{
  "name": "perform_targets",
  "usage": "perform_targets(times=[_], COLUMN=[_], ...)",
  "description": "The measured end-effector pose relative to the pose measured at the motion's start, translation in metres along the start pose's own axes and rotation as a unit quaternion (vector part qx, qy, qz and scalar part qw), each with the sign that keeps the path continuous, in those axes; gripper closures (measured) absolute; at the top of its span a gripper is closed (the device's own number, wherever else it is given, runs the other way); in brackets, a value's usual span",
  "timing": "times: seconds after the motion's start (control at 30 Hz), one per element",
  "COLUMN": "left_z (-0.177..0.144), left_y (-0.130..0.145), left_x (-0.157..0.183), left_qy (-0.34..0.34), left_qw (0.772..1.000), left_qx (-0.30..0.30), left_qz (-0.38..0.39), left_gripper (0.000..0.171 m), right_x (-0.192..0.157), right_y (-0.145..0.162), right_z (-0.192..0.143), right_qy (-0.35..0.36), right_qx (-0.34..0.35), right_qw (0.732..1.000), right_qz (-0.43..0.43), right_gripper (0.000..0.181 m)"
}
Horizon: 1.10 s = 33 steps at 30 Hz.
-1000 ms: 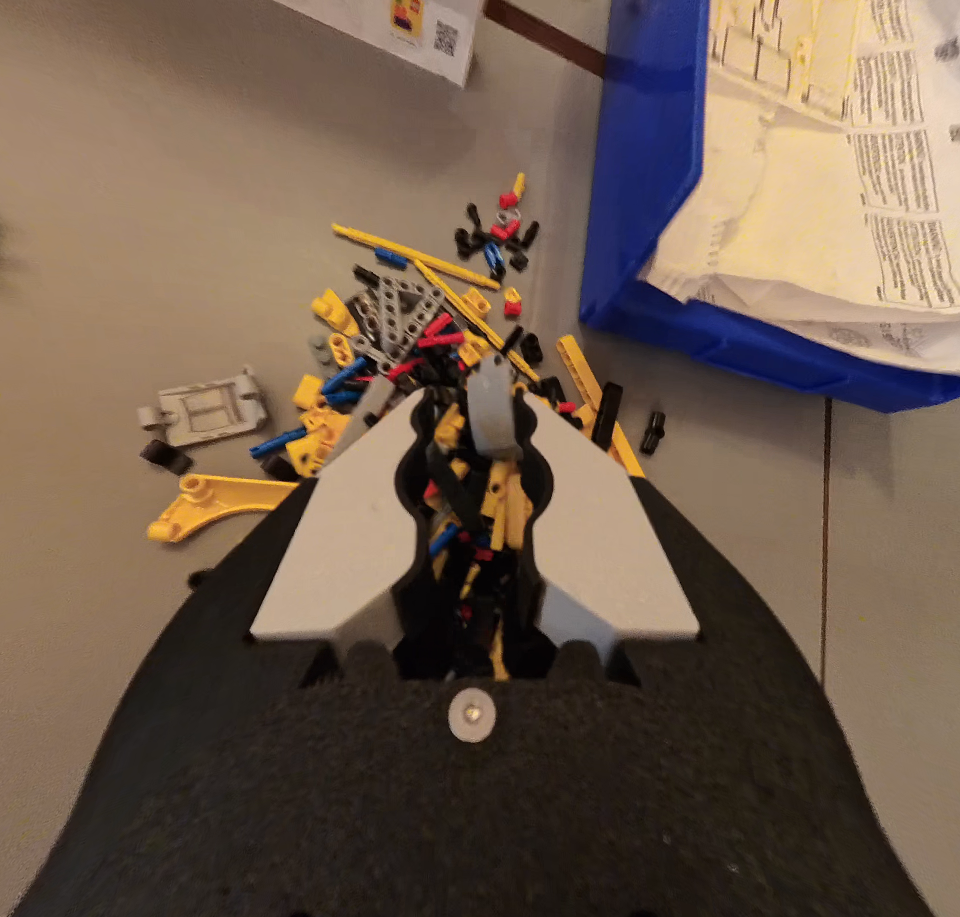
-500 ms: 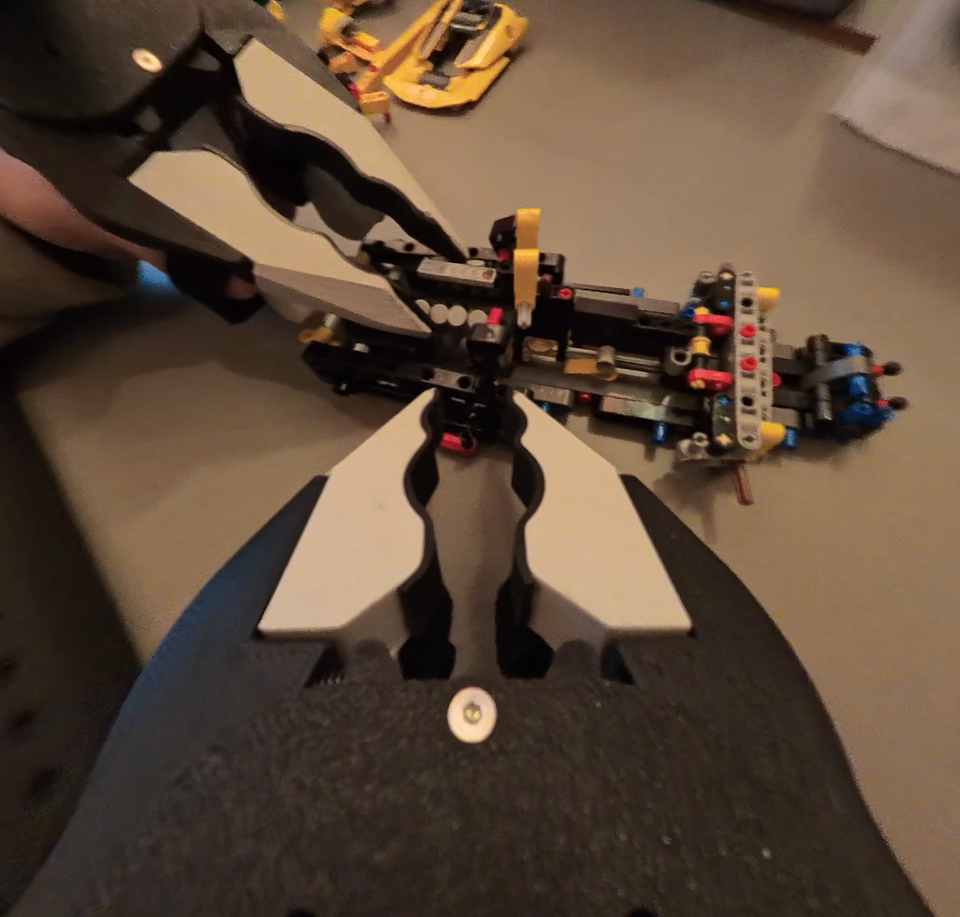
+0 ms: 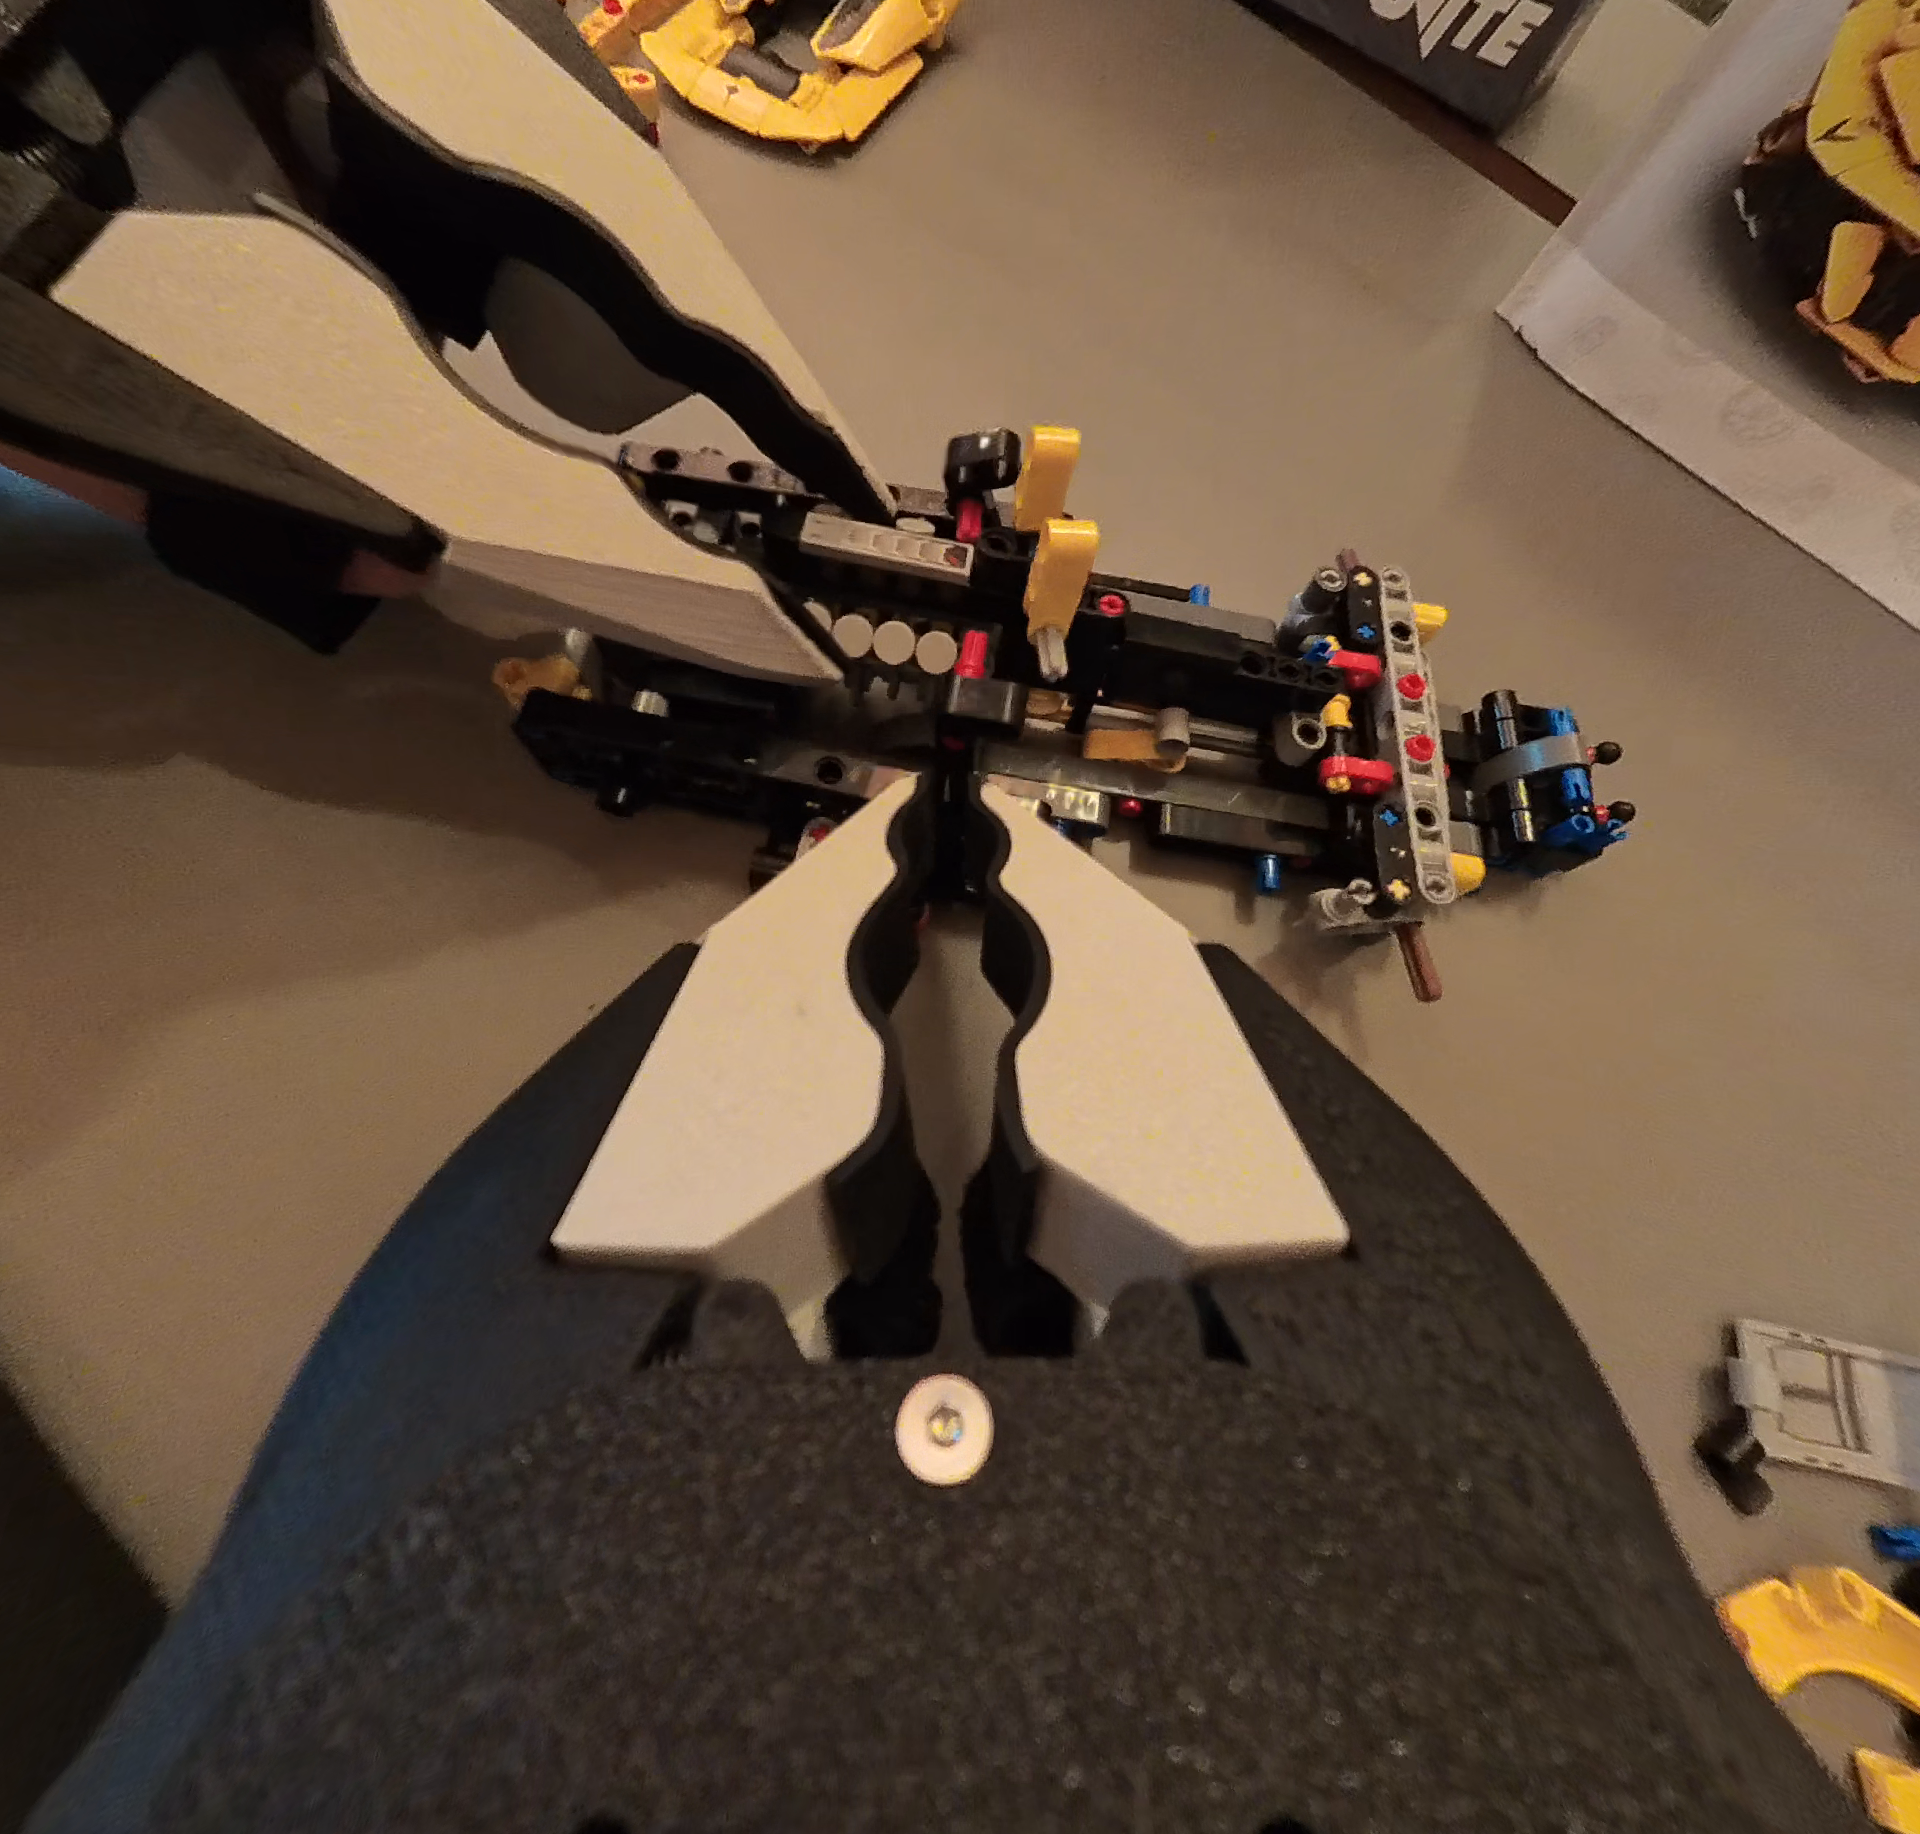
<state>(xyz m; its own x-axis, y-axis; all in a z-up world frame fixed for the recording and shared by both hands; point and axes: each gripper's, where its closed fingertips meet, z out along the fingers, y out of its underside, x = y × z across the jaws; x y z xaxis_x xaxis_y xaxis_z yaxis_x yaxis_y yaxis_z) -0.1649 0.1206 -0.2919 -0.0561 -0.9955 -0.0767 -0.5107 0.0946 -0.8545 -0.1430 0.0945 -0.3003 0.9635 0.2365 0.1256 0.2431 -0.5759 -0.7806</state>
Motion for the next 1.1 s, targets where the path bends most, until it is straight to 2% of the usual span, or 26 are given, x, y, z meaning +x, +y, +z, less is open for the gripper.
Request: perform_targets(times=[0.1, 0.17, 0.33, 0.5, 0.6, 0.77, 0.93, 1.03, 1.1], left_z=[0.001, 0.003, 0.004, 0.004, 0.003, 0.002, -0.008, -0.005, -0.002], left_y=[-0.002, -0.002, -0.003, -0.003, -0.002, -0.003, -0.016, -0.011, -0.009], left_x=[0.001, 0.004, 0.009, 0.015, 0.014, 0.008, -0.007, -0.010, -0.005], left_qy=[-0.022, -0.033, -0.005, 0.016, 0.031, 0.050, 0.057, 0.050, 0.054], left_qw=[1.000, 0.998, 1.000, 0.999, 0.999, 0.998, 0.993, 0.995, 0.997], left_qx=[-0.005, -0.012, -0.007, 0.004, 0.014, 0.023, 0.073, 0.061, 0.049], left_qz=[0.020, 0.052, 0.019, 0.034, 0.027, -0.017, -0.074, -0.058, -0.040], left_gripper=[0.140, 0.153, 0.153, 0.152, 0.151, 0.149, 0.152, 0.152, 0.152], right_x=[0.000, -0.001, -0.003, -0.007, -0.007, -0.006, 0.013, 0.023, 0.026], right_y=[0.003, 0.004, 0.009, 0.011, 0.010, -0.002, -0.011, -0.025, -0.031], right_z=[-0.003, -0.006, -0.012, -0.017, -0.015, -0.022, -0.023, -0.024, -0.020], right_qy=[-0.001, -0.005, -0.002, 0.008, -0.036, -0.133, -0.103, -0.091, -0.096], right_qx=[-0.006, -0.007, -0.007, -0.006, 0.016, 0.070, 0.092, 0.093, 0.069], right_qw=[1.000, 1.000, 0.999, 1.000, 0.999, 0.983, 0.985, 0.988, 0.990], right_qz=[0.012, 0.026, 0.038, 0.003, 0.027, 0.102, 0.101, 0.084, 0.076], right_gripper=[0.178, 0.178, 0.179, 0.178, 0.176, 0.158, 0.156, 0.156, 0.156])
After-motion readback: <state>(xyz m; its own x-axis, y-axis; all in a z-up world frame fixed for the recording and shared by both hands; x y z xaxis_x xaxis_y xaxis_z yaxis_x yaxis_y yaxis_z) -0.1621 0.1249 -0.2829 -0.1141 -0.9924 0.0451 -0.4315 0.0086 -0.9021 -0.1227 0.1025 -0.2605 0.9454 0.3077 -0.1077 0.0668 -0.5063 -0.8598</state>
